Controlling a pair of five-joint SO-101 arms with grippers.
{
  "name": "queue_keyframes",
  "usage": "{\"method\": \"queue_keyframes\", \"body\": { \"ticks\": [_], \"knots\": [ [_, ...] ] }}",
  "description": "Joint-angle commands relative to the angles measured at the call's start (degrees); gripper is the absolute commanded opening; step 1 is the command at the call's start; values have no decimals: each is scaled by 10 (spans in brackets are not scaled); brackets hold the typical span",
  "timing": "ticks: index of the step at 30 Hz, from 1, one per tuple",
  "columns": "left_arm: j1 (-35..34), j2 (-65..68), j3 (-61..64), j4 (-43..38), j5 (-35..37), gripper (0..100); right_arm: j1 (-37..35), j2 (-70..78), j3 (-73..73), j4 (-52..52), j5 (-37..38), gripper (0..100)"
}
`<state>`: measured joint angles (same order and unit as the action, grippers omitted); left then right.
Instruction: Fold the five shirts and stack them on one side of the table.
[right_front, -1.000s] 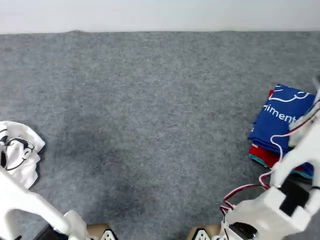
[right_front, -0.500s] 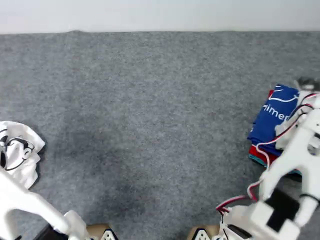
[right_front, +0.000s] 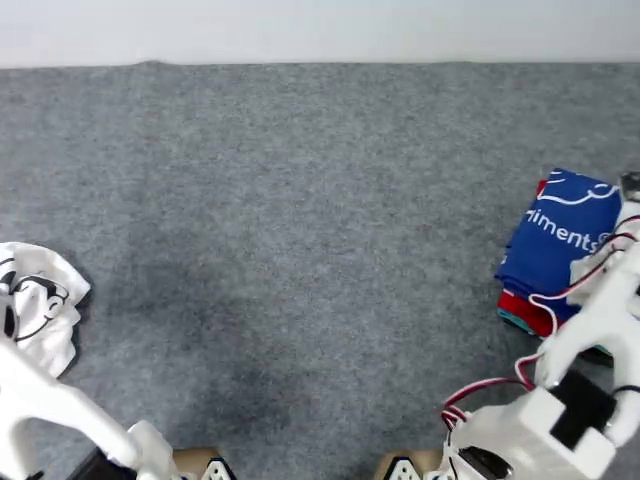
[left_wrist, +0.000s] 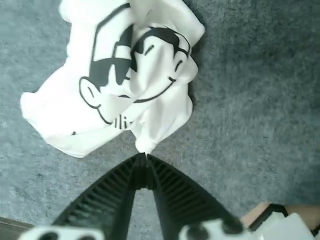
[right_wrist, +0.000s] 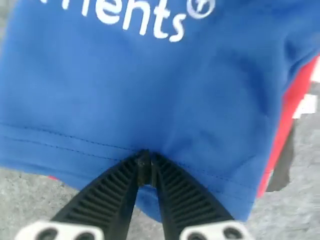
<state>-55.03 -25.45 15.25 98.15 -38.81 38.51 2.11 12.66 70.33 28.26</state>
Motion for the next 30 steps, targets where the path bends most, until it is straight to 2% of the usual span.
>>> {"method": "queue_keyframes", "body": {
  "ticks": [1, 7, 12, 17, 22, 25, 27, 30],
  "knots": [
    [-1, -5, 25, -3, -5, 5, -8, -4, -4, 42, 4, 9],
    [-3, -6, 43, -25, -4, 5, -42, -88, -68, 167, 2, 9],
    [-4, -4, 28, -62, -4, 5, -74, -201, -90, 233, 2, 9],
    [-1, -1, 37, -184, -7, 11, -100, -285, -89, 280, 2, 9],
    [0, 0, 90, -316, -44, 190, -102, -304, -89, 312, 2, 9],
    [1, 1, 148, -408, -47, 203, -102, -307, -89, 322, 2, 9],
    [16, 9, 189, -455, -76, 203, -102, -309, -89, 322, 2, 9],
    [31, 44, 212, -476, -96, 203, -102, -309, -89, 322, 2, 9]
  ]
}}
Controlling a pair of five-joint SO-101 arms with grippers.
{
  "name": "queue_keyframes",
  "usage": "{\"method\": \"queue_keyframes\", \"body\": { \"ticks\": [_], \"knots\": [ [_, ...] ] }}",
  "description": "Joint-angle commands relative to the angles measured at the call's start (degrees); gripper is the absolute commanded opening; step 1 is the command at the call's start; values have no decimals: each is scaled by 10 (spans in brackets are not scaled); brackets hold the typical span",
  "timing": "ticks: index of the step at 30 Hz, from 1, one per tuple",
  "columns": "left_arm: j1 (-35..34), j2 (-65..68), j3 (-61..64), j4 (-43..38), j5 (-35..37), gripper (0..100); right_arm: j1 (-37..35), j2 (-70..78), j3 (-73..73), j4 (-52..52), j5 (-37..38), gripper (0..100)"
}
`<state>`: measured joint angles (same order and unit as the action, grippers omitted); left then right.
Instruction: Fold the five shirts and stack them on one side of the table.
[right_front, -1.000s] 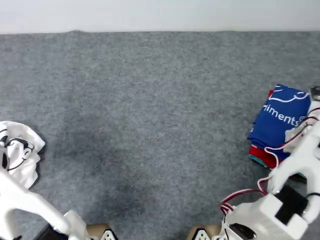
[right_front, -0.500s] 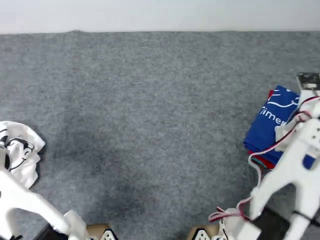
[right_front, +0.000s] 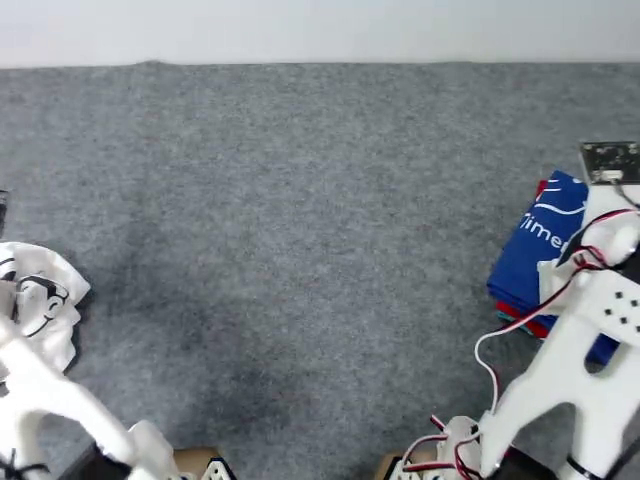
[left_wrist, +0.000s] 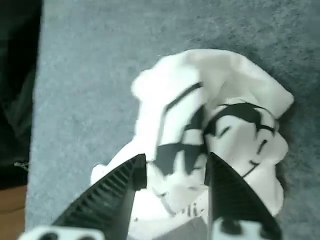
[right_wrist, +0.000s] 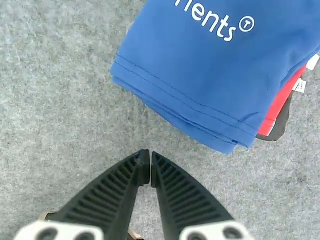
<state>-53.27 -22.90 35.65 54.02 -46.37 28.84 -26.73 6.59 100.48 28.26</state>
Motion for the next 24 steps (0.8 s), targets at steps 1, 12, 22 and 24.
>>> {"method": "queue_keyframes", "body": {
  "ticks": [1, 12, 22, 24],
  "knots": [
    [16, 34, 6, -37, -20, 203, -5, -21, -28, 21, 2, 9],
    [21, 270, -108, -27, 34, 82, -5, -21, -28, 21, 2, 9],
    [109, 273, -311, 276, 139, 4, -4, -21, -28, 21, 5, 9],
    [133, 273, -387, 326, 207, 4, -4, -21, -29, 21, 6, 9]
  ]
}}
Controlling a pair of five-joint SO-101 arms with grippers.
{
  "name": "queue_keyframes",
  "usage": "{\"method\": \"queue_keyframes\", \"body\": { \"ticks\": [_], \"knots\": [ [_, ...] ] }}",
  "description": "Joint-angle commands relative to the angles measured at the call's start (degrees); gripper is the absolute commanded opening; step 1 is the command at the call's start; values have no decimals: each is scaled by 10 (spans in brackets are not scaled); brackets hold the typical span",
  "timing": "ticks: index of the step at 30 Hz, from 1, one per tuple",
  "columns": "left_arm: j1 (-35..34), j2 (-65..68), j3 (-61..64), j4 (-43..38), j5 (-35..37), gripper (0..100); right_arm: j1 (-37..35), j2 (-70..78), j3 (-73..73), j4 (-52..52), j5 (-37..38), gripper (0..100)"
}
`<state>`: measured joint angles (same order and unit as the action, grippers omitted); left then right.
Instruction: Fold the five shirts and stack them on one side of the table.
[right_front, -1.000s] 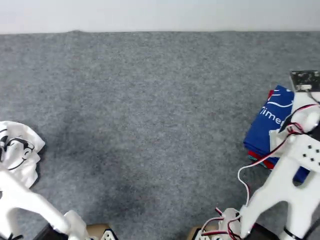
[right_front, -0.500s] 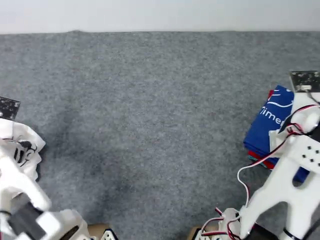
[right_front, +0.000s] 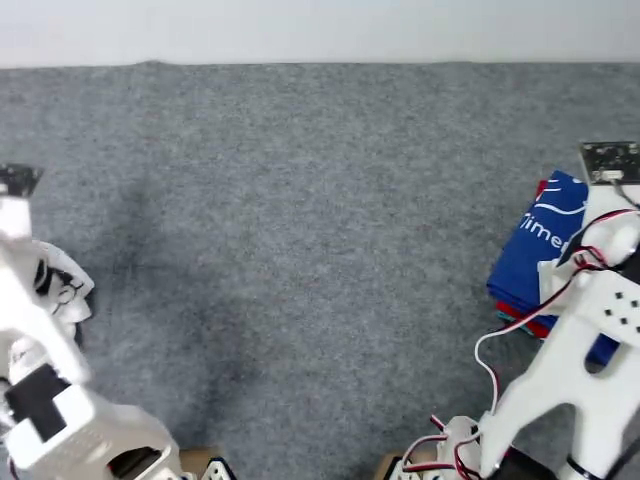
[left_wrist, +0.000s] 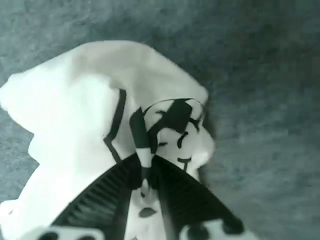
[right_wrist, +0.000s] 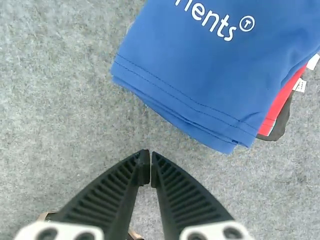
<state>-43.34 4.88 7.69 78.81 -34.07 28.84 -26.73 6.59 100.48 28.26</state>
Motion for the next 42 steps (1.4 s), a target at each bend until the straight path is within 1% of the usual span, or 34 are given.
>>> {"method": "queue_keyframes", "body": {
  "ticks": [1, 4, 7, 10, 14, 16, 19, 21, 23, 26, 29, 31, 35, 36, 39, 42],
  "knots": [
    [46, -7, -146, 100, 117, 4, -4, -21, -29, 21, 6, 9],
    [98, -17, -262, 158, 202, 4, 3, -22, -29, 21, 6, 9],
    [177, -19, -364, 209, 263, 5, 29, -21, -28, 21, 6, 9],
    [258, -22, -432, 217, 303, 5, 50, -21, -28, 21, 6, 9],
    [375, -22, -513, 217, 312, 5, 75, -21, -28, 21, 12, 9],
    [426, -28, -545, 217, 312, 5, 85, -21, -24, 21, 48, 9],
    [474, -48, -545, 217, 302, 5, 87, -21, -8, 21, 114, 9],
    [486, -62, -502, 217, 281, 5, 87, -21, 4, 21, 142, 9],
    [486, -79, -434, 217, 269, 7, 83, -21, 9, 21, 148, 9],
    [456, -104, -309, 217, 255, 18, 82, -21, 9, 21, 149, 11],
    [411, -128, -188, 217, 255, 94, 82, -21, 9, 21, 150, 16],
    [378, -144, -122, 217, 255, 126, 84, -22, 9, 22, 149, 46],
    [316, -171, -22, 217, 246, 134, 83, -47, 8, 24, 148, 132],
    [302, -178, -2, 217, 234, 134, 82, -63, 8, 24, 148, 147],
    [246, -208, 29, 217, 200, 130, 45, -116, 9, 24, 148, 160],
    [176, -258, 29, 216, 193, 130, -34, -160, 10, 24, 137, 159]
  ]
}}
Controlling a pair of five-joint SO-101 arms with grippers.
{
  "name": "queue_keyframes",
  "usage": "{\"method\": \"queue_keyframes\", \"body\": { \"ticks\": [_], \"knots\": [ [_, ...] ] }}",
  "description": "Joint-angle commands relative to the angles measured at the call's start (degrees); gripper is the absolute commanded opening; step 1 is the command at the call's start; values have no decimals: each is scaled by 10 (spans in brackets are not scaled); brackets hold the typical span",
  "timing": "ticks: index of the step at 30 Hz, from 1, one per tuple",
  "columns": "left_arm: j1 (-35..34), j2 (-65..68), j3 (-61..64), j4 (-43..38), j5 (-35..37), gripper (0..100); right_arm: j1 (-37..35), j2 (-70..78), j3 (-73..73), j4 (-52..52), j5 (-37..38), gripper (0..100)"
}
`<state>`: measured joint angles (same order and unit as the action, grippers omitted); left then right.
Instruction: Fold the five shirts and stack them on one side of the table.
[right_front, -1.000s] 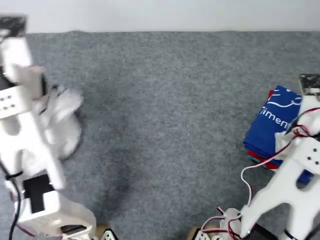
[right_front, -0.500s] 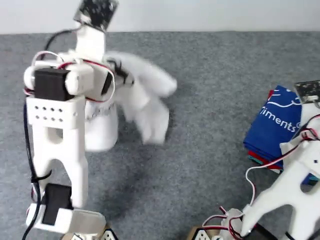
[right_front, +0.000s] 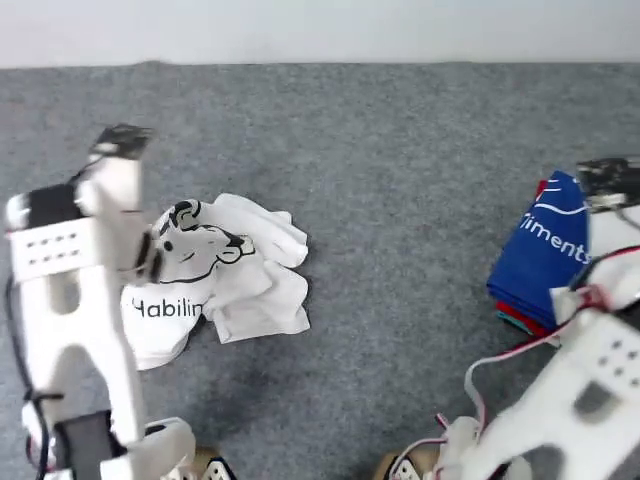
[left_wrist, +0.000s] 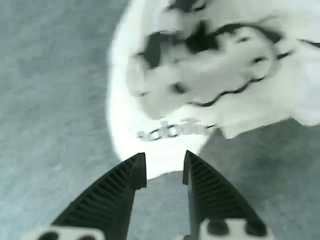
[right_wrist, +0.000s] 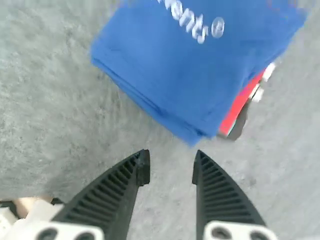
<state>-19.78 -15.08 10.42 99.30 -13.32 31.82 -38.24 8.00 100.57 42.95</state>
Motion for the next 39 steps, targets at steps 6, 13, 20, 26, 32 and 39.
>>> {"method": "queue_keyframes", "body": {
  "ticks": [6, 13, 20, 26, 32, 39],
  "knots": [
    [-188, -172, 8, 11, -14, 130, -264, -36, 40, 22, -142, 128],
    [-262, -222, 77, 11, -56, 130, -461, 87, 49, 18, -194, 129],
    [-317, -224, 88, 11, -61, 130, -565, 237, 39, -29, -270, 133],
    [-337, -224, 88, 11, -61, 130, -657, 348, -41, -43, -326, 222],
    [-338, -225, 87, 11, -59, 130, -729, 457, -136, -38, -365, 252],
    [-338, -225, 87, 11, -58, 130, -797, 541, -209, -55, -366, 252]
  ]
}}
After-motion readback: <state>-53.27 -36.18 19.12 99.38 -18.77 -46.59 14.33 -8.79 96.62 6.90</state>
